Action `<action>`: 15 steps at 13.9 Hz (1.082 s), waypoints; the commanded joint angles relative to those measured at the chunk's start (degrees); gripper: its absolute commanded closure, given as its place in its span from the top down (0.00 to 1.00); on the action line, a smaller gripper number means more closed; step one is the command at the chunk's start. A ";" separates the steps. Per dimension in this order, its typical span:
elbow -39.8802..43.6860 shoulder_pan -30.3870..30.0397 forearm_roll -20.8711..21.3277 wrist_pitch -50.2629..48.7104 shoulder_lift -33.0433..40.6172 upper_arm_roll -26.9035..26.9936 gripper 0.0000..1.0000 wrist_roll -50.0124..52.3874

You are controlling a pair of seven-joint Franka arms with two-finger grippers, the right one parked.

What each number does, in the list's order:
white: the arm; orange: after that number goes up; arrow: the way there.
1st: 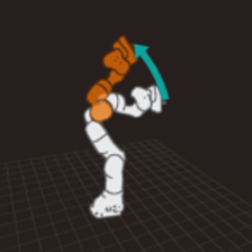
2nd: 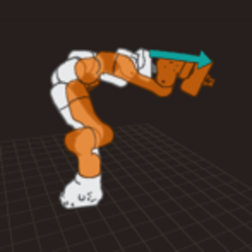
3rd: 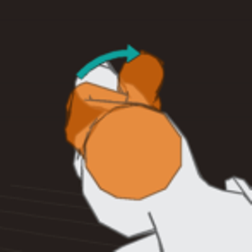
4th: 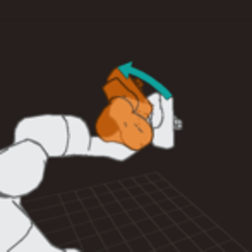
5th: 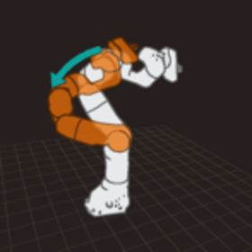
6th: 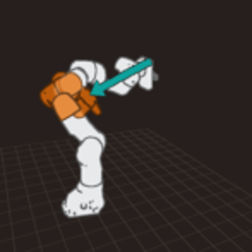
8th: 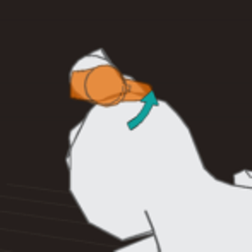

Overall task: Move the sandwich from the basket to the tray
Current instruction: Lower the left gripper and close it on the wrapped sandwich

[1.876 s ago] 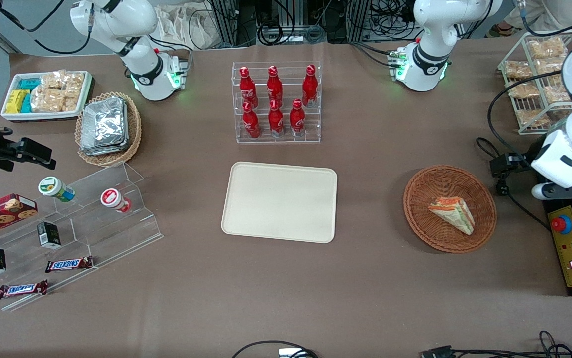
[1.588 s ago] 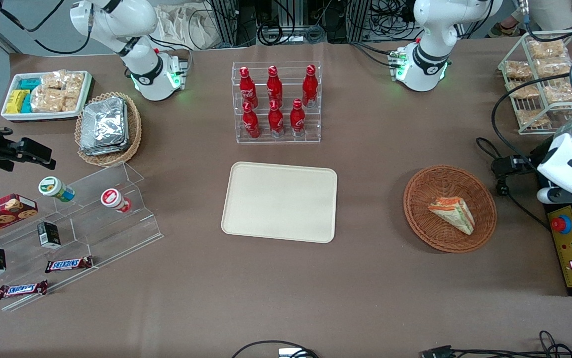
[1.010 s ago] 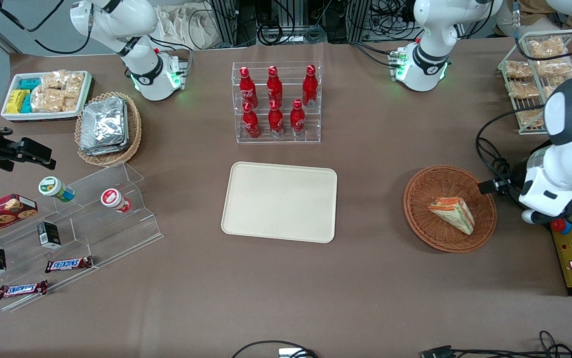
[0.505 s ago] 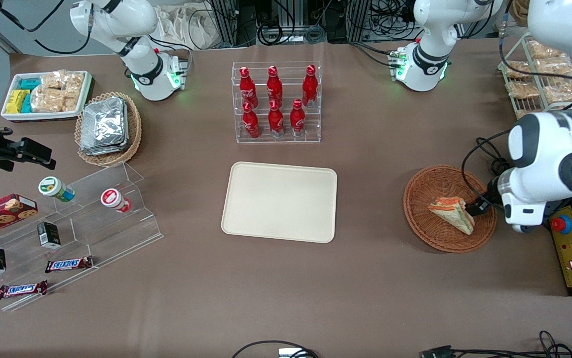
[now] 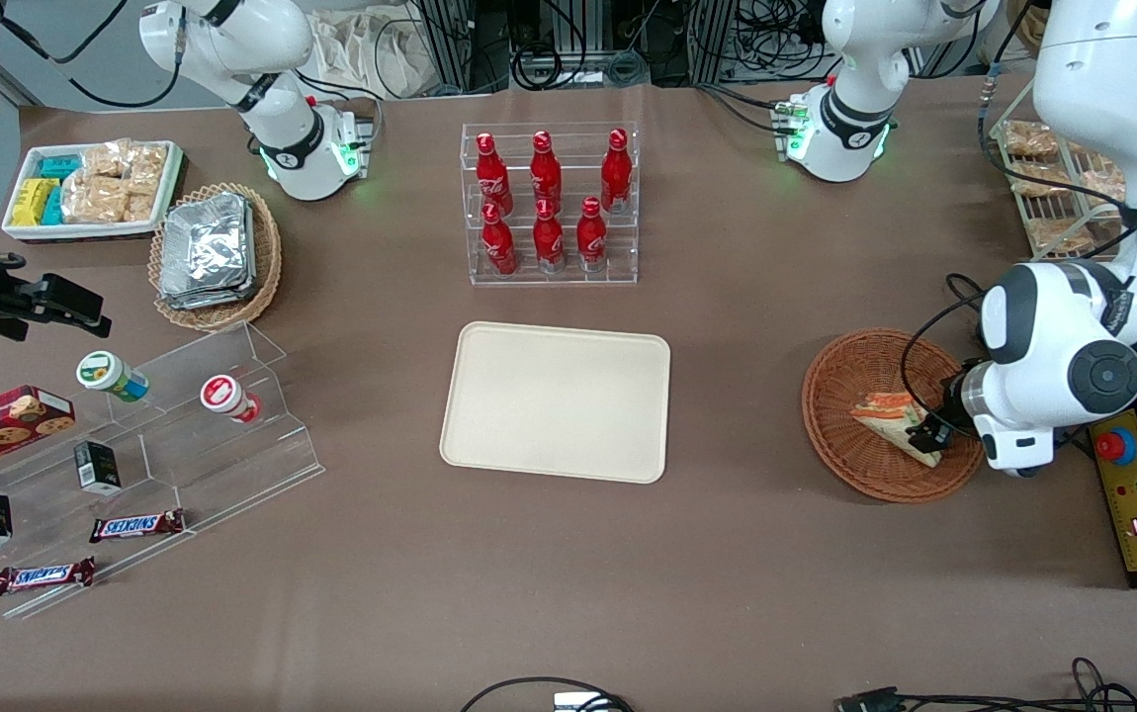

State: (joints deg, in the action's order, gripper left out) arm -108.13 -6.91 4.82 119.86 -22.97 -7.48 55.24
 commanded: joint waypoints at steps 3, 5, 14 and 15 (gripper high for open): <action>0.73 0.40 -0.60 0.55 -2.07 -0.34 1.00 3.28; 0.73 0.40 -0.60 0.64 -3.48 -0.34 1.00 3.82; 3.71 0.40 0.54 -1.28 0.45 -0.51 0.00 2.42; 5.45 0.40 0.72 -4.16 1.86 -0.60 0.00 -0.28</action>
State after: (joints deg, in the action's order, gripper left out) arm -104.33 -6.65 4.90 119.78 -25.27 -7.89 57.62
